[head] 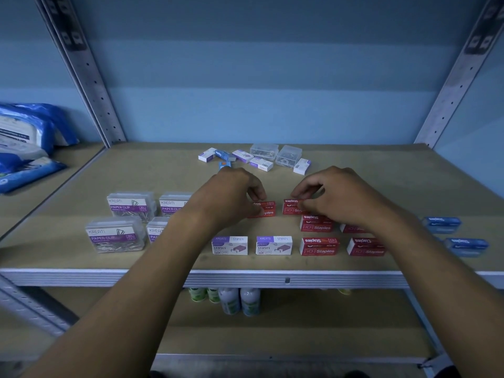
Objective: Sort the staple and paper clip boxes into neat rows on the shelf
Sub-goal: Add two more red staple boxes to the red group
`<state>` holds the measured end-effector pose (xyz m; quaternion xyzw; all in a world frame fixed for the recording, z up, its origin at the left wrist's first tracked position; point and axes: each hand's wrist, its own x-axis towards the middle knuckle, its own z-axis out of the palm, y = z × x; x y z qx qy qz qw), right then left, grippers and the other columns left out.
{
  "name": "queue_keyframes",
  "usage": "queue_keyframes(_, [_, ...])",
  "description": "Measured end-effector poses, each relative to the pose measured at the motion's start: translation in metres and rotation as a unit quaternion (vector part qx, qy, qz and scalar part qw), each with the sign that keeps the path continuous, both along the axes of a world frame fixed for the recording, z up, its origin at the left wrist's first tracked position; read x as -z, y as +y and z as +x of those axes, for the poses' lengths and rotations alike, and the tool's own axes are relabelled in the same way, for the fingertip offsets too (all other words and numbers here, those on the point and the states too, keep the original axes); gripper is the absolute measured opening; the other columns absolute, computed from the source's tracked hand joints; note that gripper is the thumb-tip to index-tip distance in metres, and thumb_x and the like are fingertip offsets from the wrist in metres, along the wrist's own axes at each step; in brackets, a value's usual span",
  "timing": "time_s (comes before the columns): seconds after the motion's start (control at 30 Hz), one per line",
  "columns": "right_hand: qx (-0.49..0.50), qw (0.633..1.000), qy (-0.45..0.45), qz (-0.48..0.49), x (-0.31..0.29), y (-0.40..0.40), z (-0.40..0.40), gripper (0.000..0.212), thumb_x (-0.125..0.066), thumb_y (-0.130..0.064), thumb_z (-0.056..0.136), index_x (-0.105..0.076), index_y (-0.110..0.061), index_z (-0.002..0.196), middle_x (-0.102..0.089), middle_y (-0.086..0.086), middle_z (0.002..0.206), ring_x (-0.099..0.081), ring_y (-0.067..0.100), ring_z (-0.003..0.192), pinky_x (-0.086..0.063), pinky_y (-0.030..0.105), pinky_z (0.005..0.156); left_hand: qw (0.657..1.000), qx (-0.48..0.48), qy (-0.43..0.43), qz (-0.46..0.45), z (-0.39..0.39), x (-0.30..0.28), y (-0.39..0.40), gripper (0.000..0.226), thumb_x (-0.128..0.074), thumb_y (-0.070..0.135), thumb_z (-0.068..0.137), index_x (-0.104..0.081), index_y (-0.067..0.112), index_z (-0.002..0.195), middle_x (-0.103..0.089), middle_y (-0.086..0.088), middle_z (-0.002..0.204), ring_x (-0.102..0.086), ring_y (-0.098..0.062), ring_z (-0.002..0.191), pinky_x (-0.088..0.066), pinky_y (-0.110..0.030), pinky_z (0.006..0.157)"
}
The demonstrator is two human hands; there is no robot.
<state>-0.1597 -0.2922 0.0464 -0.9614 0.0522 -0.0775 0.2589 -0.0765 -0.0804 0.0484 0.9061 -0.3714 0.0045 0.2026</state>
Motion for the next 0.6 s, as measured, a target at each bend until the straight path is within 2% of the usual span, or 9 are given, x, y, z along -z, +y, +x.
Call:
queue_keyframes(0.1, [-0.002,1.000,-0.005,-0.008,0.000,0.000,0.000,0.020,-0.075,-0.016,0.082,-0.081,-0.033,0.089,-0.075,-0.015,0.079,-0.067,-0.006,0.076,-0.049,0.005,0.066,1.000,-0.020,-0.014,0.009,-0.003,-0.001,-0.003,0.013,-0.073,0.020,0.081,-0.077,0.026,0.093,-0.073,0.007,0.093,-0.056,-0.007,0.092,-0.050,-0.027,0.085])
queue_keyframes(0.17, [0.001,1.000,-0.014,-0.014,-0.002,0.000,0.000,0.020,-0.074,-0.015,0.082,-0.081,-0.034,0.088,-0.076,-0.014,0.078,-0.067,-0.005,0.077,-0.048,0.003,0.067,0.999,-0.028,-0.019,0.006,-0.004,-0.002,-0.005,0.013,-0.072,0.018,0.082,-0.077,0.025,0.091,-0.073,0.005,0.094,-0.059,-0.012,0.098,-0.050,-0.028,0.087])
queue_keyframes(0.33, [0.022,0.999,-0.031,-0.016,-0.009,-0.010,-0.006,0.021,-0.075,-0.016,0.082,-0.082,-0.034,0.089,-0.075,-0.016,0.080,-0.066,-0.005,0.079,-0.043,0.000,0.067,0.999,-0.023,-0.030,-0.030,-0.006,-0.004,-0.014,0.012,-0.073,0.021,0.082,-0.078,0.021,0.092,-0.075,0.005,0.090,-0.062,-0.008,0.086,-0.049,-0.022,0.079])
queue_keyframes(0.47, [0.041,0.999,-0.029,-0.013,-0.010,-0.024,-0.014,0.020,-0.076,-0.017,0.083,-0.081,-0.036,0.089,-0.074,-0.019,0.079,-0.064,-0.009,0.075,-0.041,-0.001,0.062,0.997,-0.006,-0.036,-0.067,-0.010,-0.004,-0.028,0.013,-0.073,0.019,0.081,-0.078,0.020,0.093,-0.075,0.005,0.087,-0.065,-0.010,0.083,-0.052,-0.026,0.079])
queue_keyframes(0.6, [0.064,0.997,-0.032,-0.021,-0.010,-0.038,-0.021,0.019,-0.075,-0.017,0.085,-0.082,-0.034,0.092,-0.074,-0.019,0.085,-0.063,-0.009,0.076,-0.040,-0.001,0.060,0.997,0.016,-0.038,-0.065,-0.015,-0.002,-0.044,0.016,-0.072,0.018,0.082,-0.078,0.021,0.096,-0.075,0.005,0.091,-0.065,-0.010,0.085,-0.053,-0.027,0.081])
